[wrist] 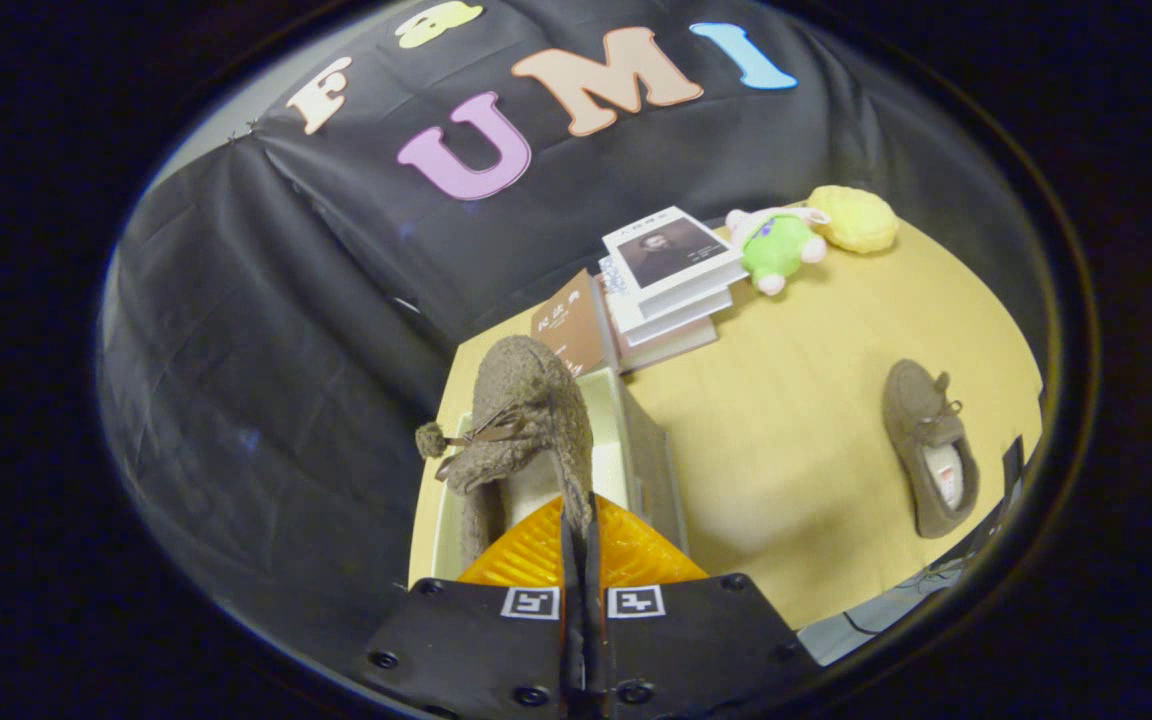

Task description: Open the storage box then place both shoes into the box .Put the left shoe in first, then the right shoe, with the right side of both shoes facing outward in a uniform manner.

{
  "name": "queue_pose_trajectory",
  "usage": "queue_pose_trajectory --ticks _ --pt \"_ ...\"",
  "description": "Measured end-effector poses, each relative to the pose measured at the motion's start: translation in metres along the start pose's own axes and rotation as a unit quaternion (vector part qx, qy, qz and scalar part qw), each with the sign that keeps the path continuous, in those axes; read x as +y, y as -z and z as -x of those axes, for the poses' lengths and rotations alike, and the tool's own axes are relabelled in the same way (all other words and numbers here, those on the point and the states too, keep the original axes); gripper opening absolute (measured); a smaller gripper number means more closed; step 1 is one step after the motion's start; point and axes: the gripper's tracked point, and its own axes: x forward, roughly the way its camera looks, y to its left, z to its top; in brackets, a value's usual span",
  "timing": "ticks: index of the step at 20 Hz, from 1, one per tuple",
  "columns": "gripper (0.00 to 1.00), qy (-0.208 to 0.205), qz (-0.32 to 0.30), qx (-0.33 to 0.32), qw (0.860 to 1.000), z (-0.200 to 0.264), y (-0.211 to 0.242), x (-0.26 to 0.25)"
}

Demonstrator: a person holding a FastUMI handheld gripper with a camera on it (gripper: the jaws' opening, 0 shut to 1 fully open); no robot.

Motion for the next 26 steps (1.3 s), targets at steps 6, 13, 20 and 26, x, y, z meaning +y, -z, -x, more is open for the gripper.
queue_pose_trajectory --ticks 6,13,20,26 --pt "0.04 0.017 0.011 0.036 0.999 -0.044 0.038 0.027" --pt "0.04 0.042 0.010 0.071 0.997 -0.095 0.075 0.034" --pt "0.07 0.043 0.035 0.099 0.994 -0.114 0.103 0.037" --pt "0.55 -0.042 0.052 0.093 0.993 -0.101 0.096 0.059"
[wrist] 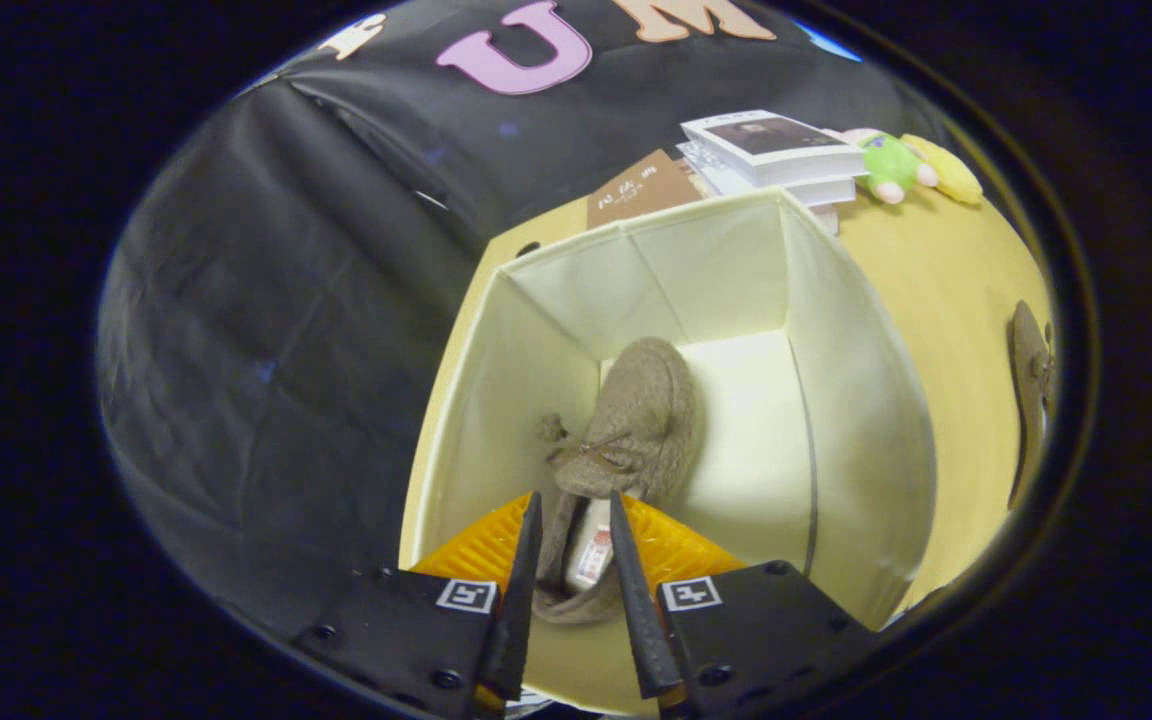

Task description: Open the storage box then place both shoes into the box .Put the left shoe in first, then the right shoe, with the right side of both shoes facing outward in a uniform manner.

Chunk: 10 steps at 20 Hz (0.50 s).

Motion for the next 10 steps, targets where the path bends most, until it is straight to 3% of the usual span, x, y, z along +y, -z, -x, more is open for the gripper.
queue_pose_trajectory --ticks 4,10 --pt "1.00 -0.040 0.064 -0.030 0.997 0.032 -0.009 0.008" --pt "1.00 -0.044 0.150 -0.096 0.983 0.086 -0.035 -0.019"
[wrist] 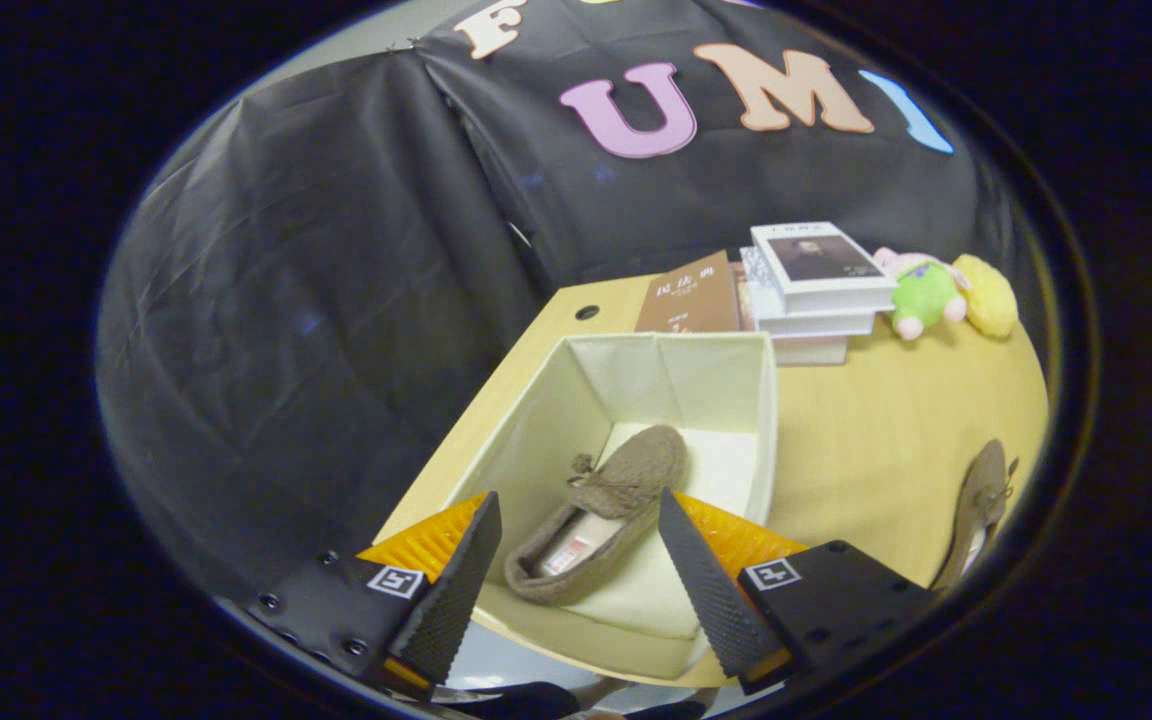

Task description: Open the storage box then place both shoes into the box .Put the left shoe in first, then the right shoe, with the right side of both shoes facing outward in a uniform manner.

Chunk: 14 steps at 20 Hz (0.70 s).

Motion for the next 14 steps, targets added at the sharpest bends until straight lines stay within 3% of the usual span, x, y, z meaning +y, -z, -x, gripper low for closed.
queue_pose_trajectory --ticks 7,14 --pt "1.00 0.053 0.032 -0.048 0.997 0.048 -0.007 -0.071" --pt "1.00 0.159 0.057 -0.060 0.984 0.089 -0.003 -0.185"
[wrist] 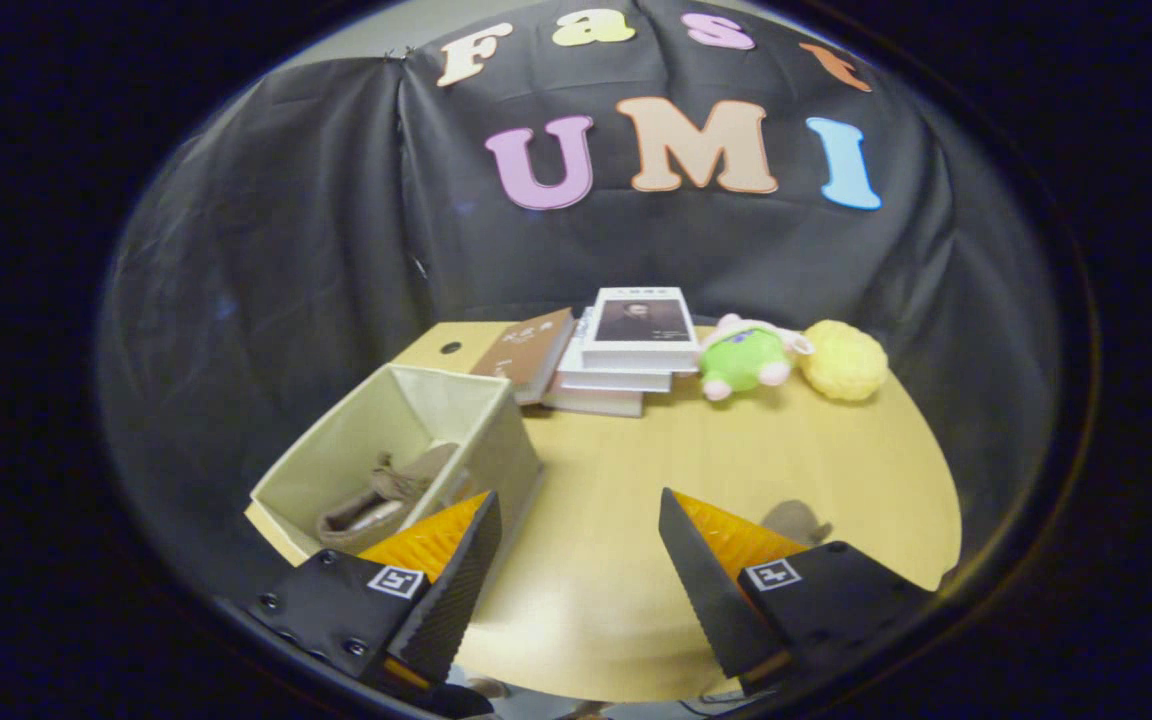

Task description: Open the storage box then place both shoes into the box .Put the left shoe in first, then the right shoe, with the right side of both shoes facing outward in a uniform manner.

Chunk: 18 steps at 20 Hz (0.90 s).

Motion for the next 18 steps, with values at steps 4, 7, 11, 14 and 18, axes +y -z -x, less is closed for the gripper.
queue_pose_trajectory --ticks 4,7,11,14,18 --pt "1.00 0.047 0.015 0.019 0.999 0.008 0.022 -0.057" --pt "1.00 0.071 0.018 0.036 0.997 0.012 0.041 -0.089" --pt "1.00 0.098 0.024 0.061 0.993 0.011 0.057 -0.139" --pt "1.00 0.110 0.027 0.082 0.990 0.009 0.081 -0.162" --pt "1.00 0.123 0.021 0.115 0.986 -0.002 0.116 -0.192"
